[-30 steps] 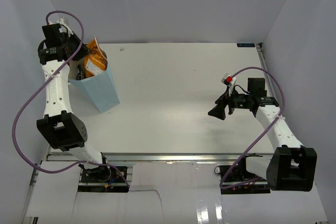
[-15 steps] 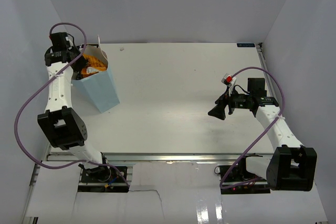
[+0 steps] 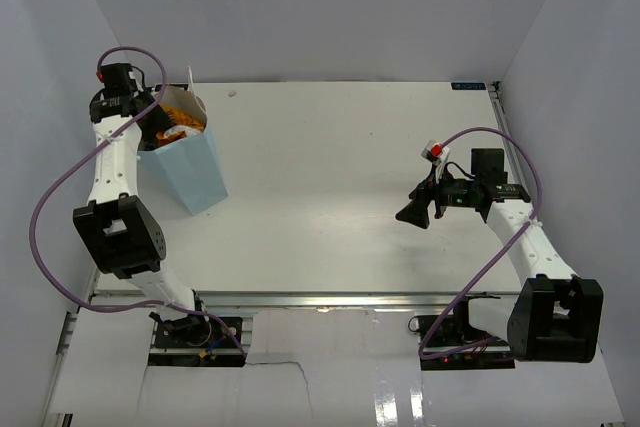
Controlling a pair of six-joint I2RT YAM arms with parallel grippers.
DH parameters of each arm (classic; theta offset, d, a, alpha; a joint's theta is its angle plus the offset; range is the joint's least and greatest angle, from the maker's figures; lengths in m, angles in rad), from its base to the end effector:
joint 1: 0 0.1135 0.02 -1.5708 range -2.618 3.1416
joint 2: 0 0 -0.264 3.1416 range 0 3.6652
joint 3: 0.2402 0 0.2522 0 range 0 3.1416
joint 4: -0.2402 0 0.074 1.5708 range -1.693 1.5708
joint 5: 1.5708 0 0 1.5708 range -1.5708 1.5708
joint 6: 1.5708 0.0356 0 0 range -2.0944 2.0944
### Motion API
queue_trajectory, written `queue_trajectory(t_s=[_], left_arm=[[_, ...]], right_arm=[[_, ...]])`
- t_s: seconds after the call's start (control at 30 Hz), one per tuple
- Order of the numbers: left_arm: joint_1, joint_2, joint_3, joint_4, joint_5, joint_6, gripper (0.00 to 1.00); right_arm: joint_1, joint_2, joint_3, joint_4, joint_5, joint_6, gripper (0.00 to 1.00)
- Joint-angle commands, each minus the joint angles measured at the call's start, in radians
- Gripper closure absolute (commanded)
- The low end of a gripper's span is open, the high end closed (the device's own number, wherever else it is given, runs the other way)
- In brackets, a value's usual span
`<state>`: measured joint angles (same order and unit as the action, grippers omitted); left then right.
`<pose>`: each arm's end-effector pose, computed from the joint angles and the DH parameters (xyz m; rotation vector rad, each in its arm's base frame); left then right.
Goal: Place the snacks into the paper bag
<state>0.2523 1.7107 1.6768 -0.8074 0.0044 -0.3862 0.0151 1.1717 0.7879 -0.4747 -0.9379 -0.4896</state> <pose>0.3648 0.0939 0.3449 -0.7554 2.2919 -0.0670 0.2287 0.0322 0.2487 -0.9133 1.9468 0.8559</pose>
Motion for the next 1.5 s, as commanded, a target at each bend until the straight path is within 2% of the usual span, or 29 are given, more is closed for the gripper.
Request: queue_trajectory(t_s=[0.0,0.1,0.17,0.53,0.63,0.7,0.8,0.83,0.9,0.93,1.03,1.23,1.3,1.47], left_arm=[[0.001,-0.048,0.023,-0.016,0.002,-0.020,0.52],[0.002,-0.115,0.040,0.049,0.058,-0.045,0.30],[0.001,-0.135,0.063,0.059,0.088,-0.059,0.24],[0.001,-0.212,0.227,0.059,0.181,-0.082,0.17],[0.001,-0.258,0.245,0.091,0.293,-0.069,0.17],[0.002,-0.314,0.209,0.161,0.417,-0.071,0.16],[-0.004,-0.495,0.005,0.308,0.558,-0.098,0.11],[-0.016,-0.549,-0.132,0.338,0.566,-0.114,0.07],[-0.031,-0.712,-0.282,0.408,0.607,-0.131,0.02],[-0.045,-0.762,-0.418,0.422,0.621,-0.135,0.02],[-0.068,-0.949,-0.646,0.456,0.677,-0.131,0.02],[-0.085,-1.186,-0.903,0.452,0.811,-0.117,0.02],[-0.090,-1.236,-0.985,0.427,0.813,-0.102,0.02],[-0.090,-1.349,-1.068,0.283,0.790,-0.019,0.02]], right_arm=[[-0.003,0.003,-0.007,0.015,-0.018,-0.001,0.08],[-0.003,0.003,-0.007,0.015,-0.012,-0.001,0.08],[-0.003,0.002,-0.006,0.015,-0.010,-0.001,0.08],[-0.003,-0.007,0.042,-0.034,0.011,-0.015,0.08],[-0.003,-0.014,0.072,-0.061,0.037,-0.026,0.08],[-0.003,-0.024,0.096,-0.079,0.068,-0.032,0.08],[-0.003,-0.047,0.148,-0.104,0.140,-0.015,0.10],[-0.003,-0.053,0.163,-0.105,0.169,-0.001,0.10],[-0.003,-0.082,0.204,-0.110,0.247,0.031,0.10],[-0.003,-0.093,0.217,-0.102,0.279,0.051,0.10],[-0.003,-0.116,0.272,-0.102,0.384,0.132,0.10],[-0.003,-0.162,0.310,-0.084,0.563,0.252,0.10],[-0.003,-0.178,0.300,-0.068,0.596,0.275,0.10],[-0.003,-0.204,0.255,-0.061,0.681,0.379,0.10]])
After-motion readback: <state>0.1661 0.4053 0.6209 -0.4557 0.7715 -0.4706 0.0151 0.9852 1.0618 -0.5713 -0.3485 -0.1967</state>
